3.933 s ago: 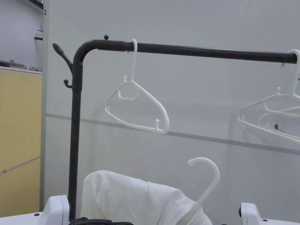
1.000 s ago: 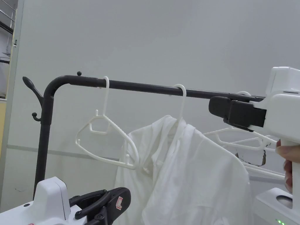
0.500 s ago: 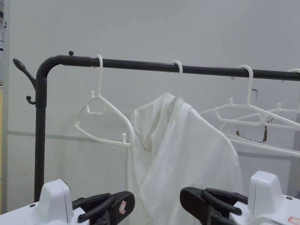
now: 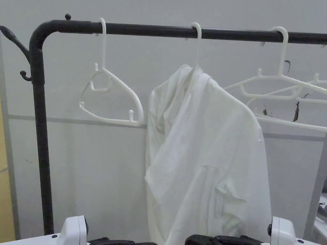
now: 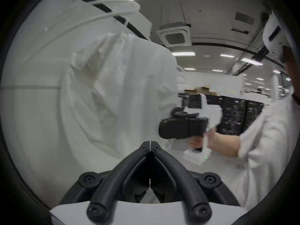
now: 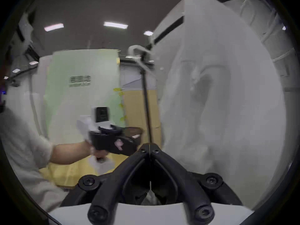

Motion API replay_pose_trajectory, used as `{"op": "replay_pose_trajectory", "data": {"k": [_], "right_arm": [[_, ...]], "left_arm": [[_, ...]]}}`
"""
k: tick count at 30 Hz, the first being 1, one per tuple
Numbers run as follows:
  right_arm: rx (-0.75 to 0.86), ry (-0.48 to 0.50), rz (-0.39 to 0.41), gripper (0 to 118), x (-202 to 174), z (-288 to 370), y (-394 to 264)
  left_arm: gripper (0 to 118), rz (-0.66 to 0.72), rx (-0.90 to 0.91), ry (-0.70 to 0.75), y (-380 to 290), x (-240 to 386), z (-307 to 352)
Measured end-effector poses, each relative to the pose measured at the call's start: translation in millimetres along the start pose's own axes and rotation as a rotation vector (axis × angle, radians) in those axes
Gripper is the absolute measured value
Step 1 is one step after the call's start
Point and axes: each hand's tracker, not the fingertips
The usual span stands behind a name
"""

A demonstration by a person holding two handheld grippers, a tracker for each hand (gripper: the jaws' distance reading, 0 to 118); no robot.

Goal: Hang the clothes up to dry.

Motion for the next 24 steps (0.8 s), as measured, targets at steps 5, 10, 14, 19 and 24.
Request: {"op": "replay_pose_trajectory", "data": {"k": [5, 10, 14, 19, 24], "right_arm": [[-0.057, 0.046, 0.027, 0, -7, -10, -10], [-0.073, 0.127, 0.037, 0, -9, -34, -15], [-0.066, 0.235, 0.062, 0, -13, -76, -14], [-0.058, 0.437, 0.095, 0, -29, -151, -15], [-0.054, 0.689, 0.114, 0, -66, -237, -15]], "left_arm": [[2, -0.012, -0.016, 0.028, -7, 6, 5], [2, -0.004, -0.012, 0.091, -10, 13, 32], [2, 0.017, 0.015, 0.246, -17, 23, 76], [2, 0.044, 0.030, 0.523, -29, 62, 153], [2, 0.106, 0.087, 0.821, -42, 117, 225]]}}
